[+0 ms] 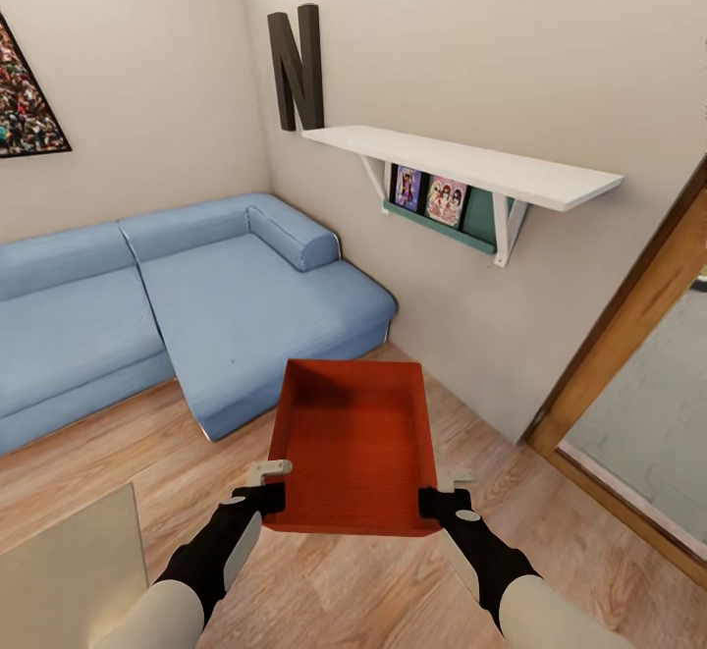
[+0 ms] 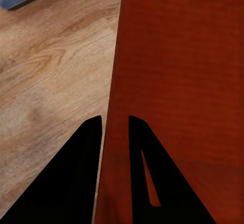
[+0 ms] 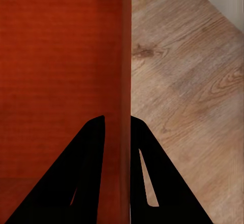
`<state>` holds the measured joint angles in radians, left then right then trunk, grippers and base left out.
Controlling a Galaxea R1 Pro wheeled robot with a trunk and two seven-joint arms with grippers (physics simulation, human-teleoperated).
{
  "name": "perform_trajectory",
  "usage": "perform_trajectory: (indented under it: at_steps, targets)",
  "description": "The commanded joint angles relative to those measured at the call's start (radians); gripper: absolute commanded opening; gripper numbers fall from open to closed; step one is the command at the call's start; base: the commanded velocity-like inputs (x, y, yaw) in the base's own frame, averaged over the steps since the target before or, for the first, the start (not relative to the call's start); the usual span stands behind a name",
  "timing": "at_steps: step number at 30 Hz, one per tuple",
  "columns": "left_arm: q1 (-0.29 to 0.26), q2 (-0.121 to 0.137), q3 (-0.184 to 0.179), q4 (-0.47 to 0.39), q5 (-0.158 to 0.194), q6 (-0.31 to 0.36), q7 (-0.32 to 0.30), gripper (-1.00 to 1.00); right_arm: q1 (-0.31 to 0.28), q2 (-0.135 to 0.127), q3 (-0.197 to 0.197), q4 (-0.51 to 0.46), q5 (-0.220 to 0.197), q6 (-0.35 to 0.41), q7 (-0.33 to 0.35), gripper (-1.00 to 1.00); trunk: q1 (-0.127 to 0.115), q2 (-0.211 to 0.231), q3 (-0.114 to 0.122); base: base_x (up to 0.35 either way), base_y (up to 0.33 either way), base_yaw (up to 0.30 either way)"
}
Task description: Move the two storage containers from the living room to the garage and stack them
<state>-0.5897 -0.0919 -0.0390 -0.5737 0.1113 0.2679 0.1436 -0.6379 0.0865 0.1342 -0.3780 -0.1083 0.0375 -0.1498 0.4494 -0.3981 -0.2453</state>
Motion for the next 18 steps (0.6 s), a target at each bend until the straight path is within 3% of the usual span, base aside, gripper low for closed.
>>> perform_trajectory:
  at_steps: [1,18]
  targets:
    - [-0.001,0.001,0.014,-0.002,-0.012,0.009,0.014,-1.0,0.0,-0.005,0.004,-0.002,0.001,0.004,-0.014,-1.0,0.001,-0.002,0.0,0.0,0.0,0.0]
    - [-0.001,0.001,0.014,-0.002,-0.012,0.008,0.014,-1.0,0.0,-0.005,0.004,-0.002,0.002,0.004,-0.014,-1.0,0.001,-0.002,0.027,0.0,0.0,0.0]
